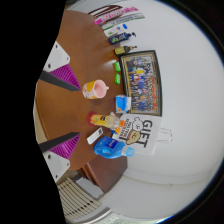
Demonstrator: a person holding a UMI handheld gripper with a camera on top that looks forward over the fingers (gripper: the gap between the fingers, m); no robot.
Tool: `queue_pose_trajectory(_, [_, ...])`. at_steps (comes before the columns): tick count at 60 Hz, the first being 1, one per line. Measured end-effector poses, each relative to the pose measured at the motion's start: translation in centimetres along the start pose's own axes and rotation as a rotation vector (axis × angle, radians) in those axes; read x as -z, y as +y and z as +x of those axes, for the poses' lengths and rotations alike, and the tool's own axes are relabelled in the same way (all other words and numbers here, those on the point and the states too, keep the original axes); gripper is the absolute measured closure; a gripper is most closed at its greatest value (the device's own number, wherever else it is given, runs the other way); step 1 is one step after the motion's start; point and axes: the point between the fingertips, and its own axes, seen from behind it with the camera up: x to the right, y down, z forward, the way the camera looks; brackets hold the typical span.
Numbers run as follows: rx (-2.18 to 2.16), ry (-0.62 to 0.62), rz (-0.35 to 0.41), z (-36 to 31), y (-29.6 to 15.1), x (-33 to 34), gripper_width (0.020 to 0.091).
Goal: Pour water
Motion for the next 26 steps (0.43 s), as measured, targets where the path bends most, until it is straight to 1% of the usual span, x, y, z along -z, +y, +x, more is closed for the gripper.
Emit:
queue_pose_trajectory(7, [0.021,0.0,0.008,-0.9,1.1,3.7,0.0248])
queue_pose_trajectory(11, [0.012,-0.003,-0.002,-1.2,1.9,5.0,0.025])
queue_pose_trajectory(26, [0.007,0.02,-0.001,-0.5,2.8,7.1,0.0248])
